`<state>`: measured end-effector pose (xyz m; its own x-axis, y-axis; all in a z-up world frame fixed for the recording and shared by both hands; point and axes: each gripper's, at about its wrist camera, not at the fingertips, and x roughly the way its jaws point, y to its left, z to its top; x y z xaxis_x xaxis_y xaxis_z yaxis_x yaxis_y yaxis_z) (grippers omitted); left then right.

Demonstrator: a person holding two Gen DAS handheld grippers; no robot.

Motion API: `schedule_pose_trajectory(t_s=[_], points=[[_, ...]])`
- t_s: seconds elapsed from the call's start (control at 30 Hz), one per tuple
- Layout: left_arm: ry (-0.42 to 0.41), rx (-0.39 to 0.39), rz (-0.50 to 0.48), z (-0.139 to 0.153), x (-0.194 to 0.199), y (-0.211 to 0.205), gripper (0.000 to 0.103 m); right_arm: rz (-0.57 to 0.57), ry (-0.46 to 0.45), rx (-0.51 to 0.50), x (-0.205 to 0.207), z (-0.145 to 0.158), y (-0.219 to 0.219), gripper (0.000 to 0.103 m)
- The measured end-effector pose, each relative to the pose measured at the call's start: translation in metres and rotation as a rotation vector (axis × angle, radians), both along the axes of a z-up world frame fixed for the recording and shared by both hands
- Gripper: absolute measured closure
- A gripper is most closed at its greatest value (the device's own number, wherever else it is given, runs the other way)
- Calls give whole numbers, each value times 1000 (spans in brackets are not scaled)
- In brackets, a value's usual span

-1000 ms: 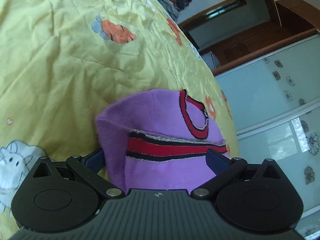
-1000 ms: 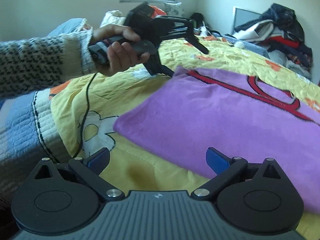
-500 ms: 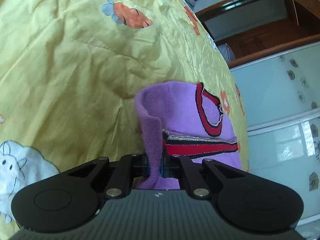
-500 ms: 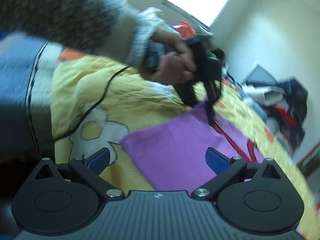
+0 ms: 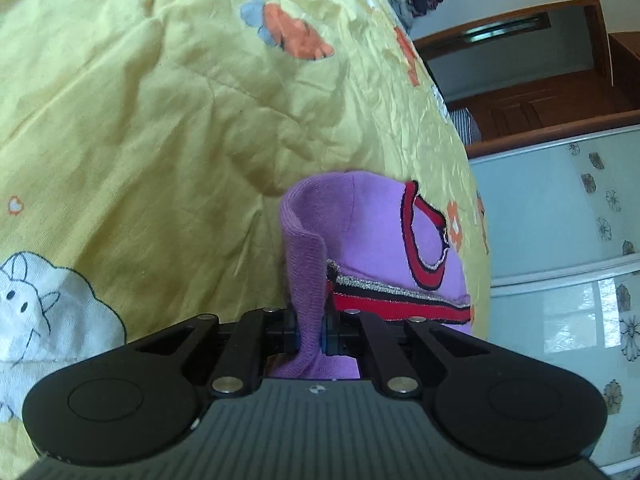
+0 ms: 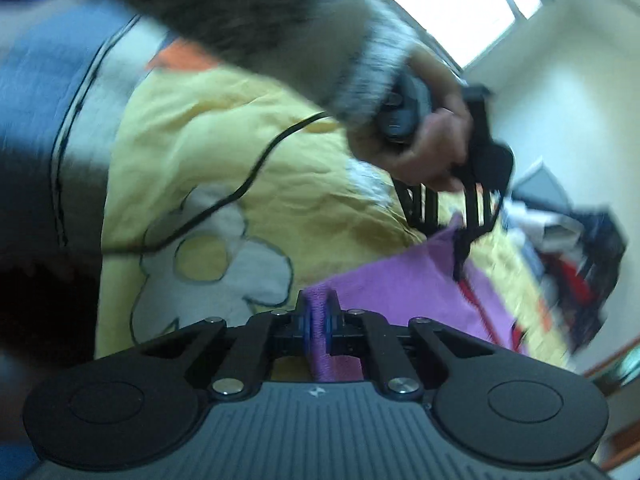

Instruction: Fold small clothes

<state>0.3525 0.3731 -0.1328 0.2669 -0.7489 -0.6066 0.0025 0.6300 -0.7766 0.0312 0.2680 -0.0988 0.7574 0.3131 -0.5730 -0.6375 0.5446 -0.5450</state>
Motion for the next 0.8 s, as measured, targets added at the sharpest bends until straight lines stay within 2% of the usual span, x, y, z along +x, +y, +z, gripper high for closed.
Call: schedule_pose_trajectory(t_s=[0.13, 0.37, 0.5, 0.57, 0.7, 0.8], points=[[-35, -22, 23, 18, -3, -4, 95, -72, -2, 167, 8, 29, -28, 97], [-120, -19, 5, 68, -3, -46, 96, -231, -72, 349, 22, 73, -102, 97], [-150, -39, -21, 83, 2, -94, 96, -327, -15, 536, 29, 88, -159, 97], [-146, -42, -30, 83, 5, -121, 96, -391, 93, 712, 37, 90, -200, 97], [-120, -62, -55, 73, 11, -183, 96, -492, 235, 986, 41, 81, -278, 97], [-96, -60, -66, 61, 14, -227, 96, -572, 257, 1091, 34, 71, -323, 97]])
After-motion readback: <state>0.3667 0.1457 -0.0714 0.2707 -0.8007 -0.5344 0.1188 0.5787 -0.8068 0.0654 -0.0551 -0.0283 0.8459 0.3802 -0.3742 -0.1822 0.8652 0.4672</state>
